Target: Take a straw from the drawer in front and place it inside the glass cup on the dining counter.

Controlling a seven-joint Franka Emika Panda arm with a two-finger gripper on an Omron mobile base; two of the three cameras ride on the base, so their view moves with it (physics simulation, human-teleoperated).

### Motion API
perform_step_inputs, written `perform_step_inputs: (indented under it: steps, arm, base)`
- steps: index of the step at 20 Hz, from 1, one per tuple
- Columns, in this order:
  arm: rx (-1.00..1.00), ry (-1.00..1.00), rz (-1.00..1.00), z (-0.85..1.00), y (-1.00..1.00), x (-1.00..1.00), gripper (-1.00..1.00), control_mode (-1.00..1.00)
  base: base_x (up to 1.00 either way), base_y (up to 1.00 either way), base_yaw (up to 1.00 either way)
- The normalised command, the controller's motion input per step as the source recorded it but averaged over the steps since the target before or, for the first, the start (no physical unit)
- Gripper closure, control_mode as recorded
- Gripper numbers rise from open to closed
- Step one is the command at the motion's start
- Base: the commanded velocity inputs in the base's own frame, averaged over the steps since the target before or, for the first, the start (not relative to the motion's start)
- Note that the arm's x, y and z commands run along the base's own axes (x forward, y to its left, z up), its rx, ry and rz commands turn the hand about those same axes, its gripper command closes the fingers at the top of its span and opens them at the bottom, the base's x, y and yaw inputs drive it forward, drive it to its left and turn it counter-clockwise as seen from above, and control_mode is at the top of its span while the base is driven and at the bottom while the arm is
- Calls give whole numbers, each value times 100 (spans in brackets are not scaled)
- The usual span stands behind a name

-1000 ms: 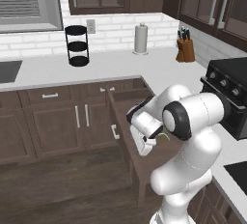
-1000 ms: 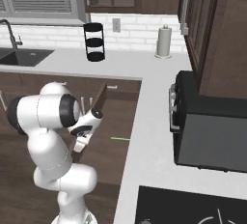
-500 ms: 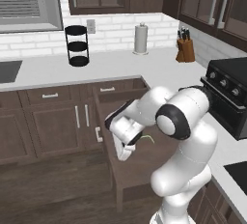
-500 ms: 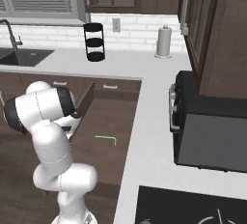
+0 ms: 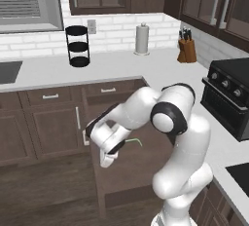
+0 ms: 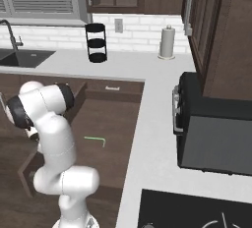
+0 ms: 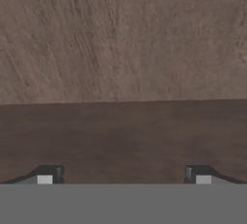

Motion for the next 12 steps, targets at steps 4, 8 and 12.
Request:
perform_step_inputs:
  steps: [4,8,12]
  arm:
    - [0,-1,-7,27,-51,0,-100,-100]
    - [4,0,-10,44,-69,3,-100,-100]
    - [7,0,-4,58,-71,27,-100,-100]
  base:
    - [0,0,0]
    - [0,0,0]
    - [0,0,0]
